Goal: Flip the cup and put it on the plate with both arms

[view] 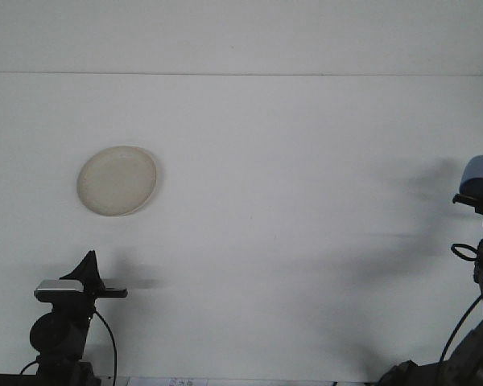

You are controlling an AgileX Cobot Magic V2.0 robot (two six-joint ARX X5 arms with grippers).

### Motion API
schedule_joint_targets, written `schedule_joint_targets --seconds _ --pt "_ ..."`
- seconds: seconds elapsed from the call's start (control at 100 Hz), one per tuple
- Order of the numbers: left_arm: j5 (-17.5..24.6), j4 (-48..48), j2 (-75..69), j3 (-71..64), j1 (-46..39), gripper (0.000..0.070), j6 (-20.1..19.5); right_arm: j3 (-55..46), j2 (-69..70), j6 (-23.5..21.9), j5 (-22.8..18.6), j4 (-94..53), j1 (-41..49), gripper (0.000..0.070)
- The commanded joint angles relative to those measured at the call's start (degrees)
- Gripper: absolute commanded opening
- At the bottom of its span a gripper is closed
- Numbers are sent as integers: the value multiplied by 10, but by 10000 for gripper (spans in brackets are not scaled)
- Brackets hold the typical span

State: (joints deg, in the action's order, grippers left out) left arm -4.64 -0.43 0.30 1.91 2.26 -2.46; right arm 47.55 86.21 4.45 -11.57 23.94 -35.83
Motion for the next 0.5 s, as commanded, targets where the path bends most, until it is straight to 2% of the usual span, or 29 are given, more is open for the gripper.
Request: schedule_joint_targets --seconds 0.0,0.13,0.31,0.49 --pt "-3 6 -1 -11 0 15 -1 9 -49 -95 4 -44 23 0" --pt "-3 6 -1 -11 0 15 -1 10 -169 -134 41 -189 103 0" --pt "-3 6 -1 -11 0 15 0 63 -289 -105 42 -449 252 0" --pt "-3 6 -1 -11 0 15 -1 183 -277 -99 41 -701 429 0"
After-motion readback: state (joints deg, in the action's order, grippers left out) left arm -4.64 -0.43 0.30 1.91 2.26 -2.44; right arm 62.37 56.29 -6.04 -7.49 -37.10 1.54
